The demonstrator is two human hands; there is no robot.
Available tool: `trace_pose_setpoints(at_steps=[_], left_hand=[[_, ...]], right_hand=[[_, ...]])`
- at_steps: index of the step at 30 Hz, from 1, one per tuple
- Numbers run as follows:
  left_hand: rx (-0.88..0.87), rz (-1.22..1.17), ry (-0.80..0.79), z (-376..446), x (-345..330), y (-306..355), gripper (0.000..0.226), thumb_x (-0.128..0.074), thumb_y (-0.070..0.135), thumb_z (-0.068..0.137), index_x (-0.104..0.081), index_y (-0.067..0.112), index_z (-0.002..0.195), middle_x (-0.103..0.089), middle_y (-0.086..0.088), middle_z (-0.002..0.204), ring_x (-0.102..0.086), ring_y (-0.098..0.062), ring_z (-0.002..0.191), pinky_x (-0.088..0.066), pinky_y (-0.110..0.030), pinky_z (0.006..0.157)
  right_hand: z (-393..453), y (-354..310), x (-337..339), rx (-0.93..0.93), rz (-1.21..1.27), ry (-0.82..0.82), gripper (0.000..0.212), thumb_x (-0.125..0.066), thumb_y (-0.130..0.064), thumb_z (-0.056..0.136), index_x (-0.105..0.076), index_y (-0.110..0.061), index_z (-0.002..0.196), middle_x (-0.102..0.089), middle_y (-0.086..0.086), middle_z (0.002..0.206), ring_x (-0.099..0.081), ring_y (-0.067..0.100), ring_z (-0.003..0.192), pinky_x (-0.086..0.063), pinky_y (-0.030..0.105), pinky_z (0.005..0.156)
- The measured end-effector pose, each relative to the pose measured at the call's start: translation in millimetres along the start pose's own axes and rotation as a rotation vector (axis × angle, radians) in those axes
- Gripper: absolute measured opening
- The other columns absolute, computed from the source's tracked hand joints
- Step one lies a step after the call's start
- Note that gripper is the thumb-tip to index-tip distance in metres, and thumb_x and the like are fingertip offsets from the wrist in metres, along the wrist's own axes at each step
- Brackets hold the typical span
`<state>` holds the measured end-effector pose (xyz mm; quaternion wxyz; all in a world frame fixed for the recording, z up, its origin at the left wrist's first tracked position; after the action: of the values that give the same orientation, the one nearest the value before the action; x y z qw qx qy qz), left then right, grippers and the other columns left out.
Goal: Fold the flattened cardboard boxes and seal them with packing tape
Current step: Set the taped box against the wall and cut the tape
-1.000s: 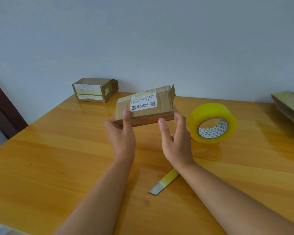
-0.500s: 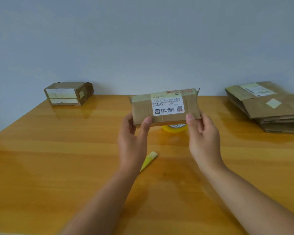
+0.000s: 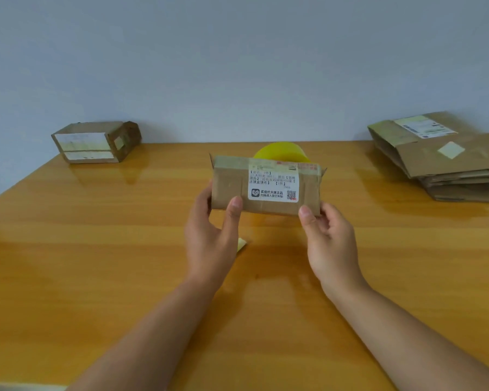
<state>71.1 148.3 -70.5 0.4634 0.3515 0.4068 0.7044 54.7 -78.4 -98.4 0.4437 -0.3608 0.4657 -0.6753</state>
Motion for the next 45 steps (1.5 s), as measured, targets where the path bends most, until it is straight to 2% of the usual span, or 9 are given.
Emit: trace_pose_setpoints(at_steps=[3, 9, 14, 18, 21, 24, 27, 37, 45], left_hand=[[0.019, -0.026, -0.018, -0.7, -4.0, -4.1, 0.054, -0.062, 0.040, 0.090, -0.050, 0.013, 0.135, -0.063, 0.006, 0.124, -0.059, -0.006, 0.117, -0.052, -0.040, 0.099], [0.038, 0.021, 0.035, 1.5, 0.6, 0.7, 0.049, -0.068, 0.046, 0.087, -0.055, 0.019, 0.126, -0.061, 0.018, 0.111, -0.056, 0.007, 0.101, -0.049, -0.014, 0.083], [0.092, -0.020, 0.081, 9.0, 14.7, -7.5, 0.039, -0.062, 0.064, 0.085, -0.055, 0.035, 0.111, -0.063, 0.012, 0.104, -0.059, -0.003, 0.095, -0.053, -0.031, 0.081], [-0.025, 0.084, 0.037, 6.0, 10.7, 2.4, 0.045, -0.061, 0.066, 0.083, -0.062, 0.031, 0.112, -0.054, 0.005, 0.105, -0.052, -0.009, 0.095, -0.047, -0.018, 0.081], [-0.054, 0.096, 0.024, 6.9, 8.5, 5.9, 0.038, -0.063, 0.056, 0.087, -0.064, 0.028, 0.112, -0.048, 0.006, 0.108, -0.049, -0.002, 0.095, -0.045, -0.013, 0.082], [-0.070, 0.093, 0.040, 7.1, 8.9, 10.8, 0.029, -0.059, 0.055, 0.086, -0.061, 0.036, 0.107, -0.049, 0.008, 0.104, -0.048, 0.003, 0.089, -0.042, -0.010, 0.077], [-0.074, 0.134, 0.069, 4.0, 7.9, 14.3, 0.047, -0.060, 0.058, 0.083, -0.062, 0.023, 0.115, -0.048, 0.010, 0.100, -0.049, 0.004, 0.088, -0.040, -0.009, 0.076], [-0.175, 0.206, 0.131, -3.7, -2.1, 22.0, 0.089, -0.069, 0.074, 0.068, -0.044, 0.007, 0.121, -0.036, 0.010, 0.109, -0.045, -0.021, 0.109, -0.049, -0.043, 0.090], [-0.172, 0.214, 0.091, -0.8, -0.6, 19.7, 0.066, -0.062, 0.070, 0.080, -0.045, 0.017, 0.116, -0.034, 0.023, 0.104, -0.044, -0.017, 0.105, -0.046, -0.031, 0.088]], right_hand=[[3.8, 1.7, -4.3, -0.029, 0.085, 0.001, 0.026, -0.059, -0.018, 0.098, -0.056, -0.015, 0.124, -0.069, -0.013, 0.109, -0.065, -0.006, 0.099, -0.049, 0.010, 0.081], [4.1, -10.1, -4.0, 0.027, -0.018, 0.055, 0.027, -0.062, -0.046, 0.092, -0.057, -0.030, 0.113, -0.069, -0.014, 0.107, -0.065, -0.001, 0.098, -0.050, 0.016, 0.076], [2.0, -27.0, -9.7, 0.228, -0.181, -0.012, 0.045, -0.054, -0.054, 0.091, -0.056, -0.027, 0.127, -0.055, -0.008, 0.113, -0.054, 0.001, 0.106, -0.043, 0.012, 0.084], [4.8, -31.7, 4.3, 0.292, -0.253, 0.105, 0.037, -0.050, -0.047, 0.094, -0.060, -0.012, 0.093, -0.051, -0.004, 0.088, -0.051, 0.004, 0.083, -0.038, 0.010, 0.066], [7.1, -29.9, 9.6, 0.270, -0.209, 0.131, 0.039, -0.055, -0.048, 0.093, -0.064, -0.009, 0.094, -0.056, -0.005, 0.087, -0.054, 0.004, 0.082, -0.039, 0.009, 0.066], [4.9, -30.4, 7.6, 0.236, -0.156, 0.144, 0.038, -0.062, -0.052, 0.091, -0.063, -0.020, 0.111, -0.060, -0.004, 0.101, -0.059, 0.009, 0.093, -0.048, 0.017, 0.073], [0.7, -38.7, 4.4, 0.255, -0.158, 0.184, 0.030, -0.066, -0.056, 0.082, -0.044, -0.039, 0.095, -0.054, 0.003, 0.102, -0.059, 0.019, 0.092, -0.053, 0.030, 0.073], [-5.4, -37.3, 0.2, 0.263, -0.231, 0.238, 0.059, -0.068, -0.067, 0.072, -0.036, -0.025, 0.097, -0.042, -0.011, 0.101, -0.056, 0.026, 0.102, -0.053, 0.043, 0.078], [-2.5, -37.8, 4.5, 0.296, -0.229, 0.196, 0.040, -0.057, -0.056, 0.089, -0.043, -0.019, 0.091, -0.049, 0.000, 0.091, -0.053, 0.025, 0.084, -0.046, 0.033, 0.068]])
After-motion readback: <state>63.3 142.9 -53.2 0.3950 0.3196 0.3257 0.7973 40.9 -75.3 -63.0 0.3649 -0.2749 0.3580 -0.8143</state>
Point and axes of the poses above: each hand's wrist, its own z-axis towards the middle knuckle, its own x-axis out of the back of the hand, y = z × x, the point moved 10 cm from there along z, towards the middle knuckle
